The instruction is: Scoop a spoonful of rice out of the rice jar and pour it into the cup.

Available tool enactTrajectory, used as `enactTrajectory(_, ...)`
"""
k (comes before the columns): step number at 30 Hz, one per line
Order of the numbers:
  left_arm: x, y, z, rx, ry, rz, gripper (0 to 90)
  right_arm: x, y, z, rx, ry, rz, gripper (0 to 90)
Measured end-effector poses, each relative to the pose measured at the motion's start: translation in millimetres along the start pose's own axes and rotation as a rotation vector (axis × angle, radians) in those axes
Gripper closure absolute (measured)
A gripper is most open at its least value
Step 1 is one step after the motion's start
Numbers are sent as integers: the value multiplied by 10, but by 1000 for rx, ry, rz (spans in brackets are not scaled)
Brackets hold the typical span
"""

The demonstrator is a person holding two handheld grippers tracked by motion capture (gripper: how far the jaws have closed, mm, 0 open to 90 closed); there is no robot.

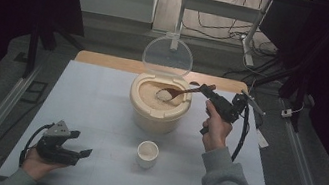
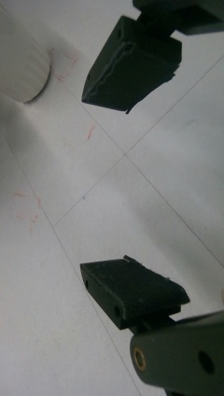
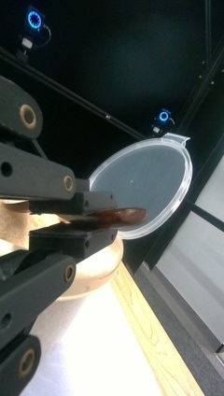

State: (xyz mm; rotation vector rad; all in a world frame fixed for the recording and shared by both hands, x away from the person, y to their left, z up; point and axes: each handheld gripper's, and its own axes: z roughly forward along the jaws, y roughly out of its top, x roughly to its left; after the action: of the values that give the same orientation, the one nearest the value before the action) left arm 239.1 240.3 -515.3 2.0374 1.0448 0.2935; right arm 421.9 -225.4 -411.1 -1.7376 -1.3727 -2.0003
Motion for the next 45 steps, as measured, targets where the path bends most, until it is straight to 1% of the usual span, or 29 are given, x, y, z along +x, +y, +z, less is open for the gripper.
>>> enactTrajectory(3, -1, 0, 0, 0, 0, 0, 168, 14, 7, -21, 0, 11, 12, 834)
enactTrajectory(6, 0, 1, 0, 0, 0, 0, 168, 20, 11, -36, 6, 18, 13, 834)
enactTrajectory(11, 1, 1, 3, 2, 0, 0, 168, 41, 12, -47, -2, 32, 30, 834)
enactTrajectory(14, 0, 1, 3, 2, 0, 0, 168, 46, 12, -54, 9, 30, 25, 834)
enactTrajectory(21, 3, 0, 4, 4, -1, -1, 169, 29, 1, -52, 13, 29, 29, 834)
enactTrajectory(24, 3, -1, 4, 4, -1, -1, 169, 40, -2, -68, 23, 32, 19, 834)
enactTrajectory(29, 4, -2, 8, 7, -1, -1, 169, 86, -10, -110, 23, 51, 15, 834)
enactTrajectory(34, 2, -1, 9, 7, -1, -1, 169, 122, -31, -198, 41, 77, 18, 834)
enactTrajectory(36, 1, -1, 10, 8, -2, 0, 169, 129, -36, -216, 45, 71, 16, 834)
enactTrajectory(37, 1, 0, 10, 9, -1, -1, 169, 134, -51, -249, 53, 83, 17, 834)
enactTrajectory(38, 1, 0, 10, 8, -1, -1, 169, 134, -51, -249, 53, 83, 17, 834)
enactTrajectory(42, 2, -1, 13, 9, -1, -3, 169, 128, -102, -330, 86, 93, 20, 834)
enactTrajectory(44, 2, 0, 13, 10, -2, -2, 169, 108, -159, -393, 106, 103, 35, 834)
enactTrajectory(45, 1, 1, 12, 10, -2, -2, 169, 101, -178, -413, 114, 105, 33, 834)
